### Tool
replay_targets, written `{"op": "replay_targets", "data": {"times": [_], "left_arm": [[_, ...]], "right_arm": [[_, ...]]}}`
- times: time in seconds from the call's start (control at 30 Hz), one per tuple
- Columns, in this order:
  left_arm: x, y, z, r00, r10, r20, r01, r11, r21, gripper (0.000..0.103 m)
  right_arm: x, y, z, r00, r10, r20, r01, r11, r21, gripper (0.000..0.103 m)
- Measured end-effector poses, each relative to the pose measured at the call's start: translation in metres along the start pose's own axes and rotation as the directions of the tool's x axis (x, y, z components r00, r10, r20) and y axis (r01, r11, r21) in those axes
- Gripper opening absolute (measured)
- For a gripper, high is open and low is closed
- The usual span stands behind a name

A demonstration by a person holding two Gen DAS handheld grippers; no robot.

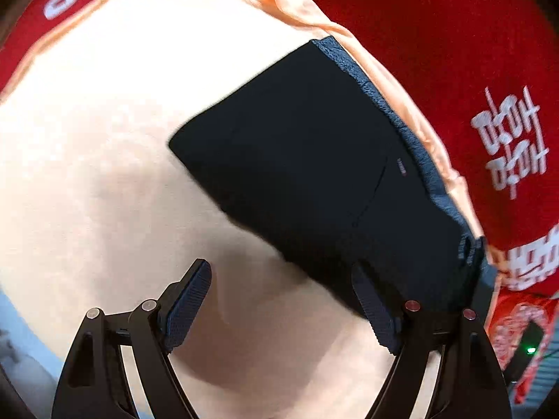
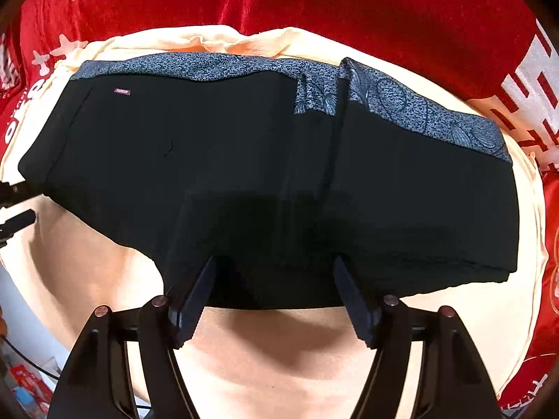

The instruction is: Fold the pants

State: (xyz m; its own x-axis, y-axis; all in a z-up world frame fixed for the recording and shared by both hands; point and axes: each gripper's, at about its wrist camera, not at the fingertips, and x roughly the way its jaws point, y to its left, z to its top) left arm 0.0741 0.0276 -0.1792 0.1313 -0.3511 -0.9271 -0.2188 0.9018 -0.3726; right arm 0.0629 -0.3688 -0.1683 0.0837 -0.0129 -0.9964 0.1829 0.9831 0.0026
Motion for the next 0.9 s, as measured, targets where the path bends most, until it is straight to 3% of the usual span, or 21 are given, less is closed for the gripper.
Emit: {"op": "replay_targets", "data": {"times": [0.17,0.27,0.43,0.5,0.6,0.73,0.83,0.9], "left_arm": [[0.002,-0.012,0.010,0.990,-0.136,0.026,0.137,0.990,-0.031,0.083],[0.008,-0.015,0.018,0.974,-0.218,0.053,0.222,0.972,-0.078,0.083],[0.026,-0.030,0.025,0.959,-0.265,0.104,0.275,0.956,-0.101,0.083],[0.032,-0.035,0.027,0.951,-0.288,0.114,0.299,0.950,-0.094,0.095],[0.032,-0.040,0.029,0.953,-0.278,0.124,0.289,0.953,-0.086,0.101],[0.033,-0.057,0.032,0.969,-0.209,0.130,0.221,0.971,-0.086,0.101],[0.019,-0.066,0.033,0.959,-0.233,0.162,0.247,0.967,-0.069,0.101],[0.021,-0.070,0.035,0.964,-0.211,0.164,0.222,0.974,-0.051,0.101]], "right_arm": [[0.002,0.000,0.000,1.000,0.005,-0.003,-0.005,1.000,-0.005,0.074],[0.003,0.001,0.000,1.000,0.003,0.000,-0.003,1.000,-0.010,0.074],[0.004,0.003,-0.003,1.000,-0.002,0.005,0.002,1.000,-0.012,0.075],[0.004,0.004,-0.004,1.000,-0.002,0.005,0.002,1.000,-0.011,0.075],[0.004,0.004,-0.004,1.000,-0.002,0.005,0.002,1.000,-0.010,0.075],[0.004,0.004,-0.004,1.000,-0.002,0.005,0.002,1.000,-0.012,0.075],[0.004,0.004,-0.005,1.000,0.000,0.007,0.000,1.000,-0.014,0.075],[0.003,0.004,-0.007,1.000,0.001,0.009,-0.001,1.000,-0.015,0.075]]}}
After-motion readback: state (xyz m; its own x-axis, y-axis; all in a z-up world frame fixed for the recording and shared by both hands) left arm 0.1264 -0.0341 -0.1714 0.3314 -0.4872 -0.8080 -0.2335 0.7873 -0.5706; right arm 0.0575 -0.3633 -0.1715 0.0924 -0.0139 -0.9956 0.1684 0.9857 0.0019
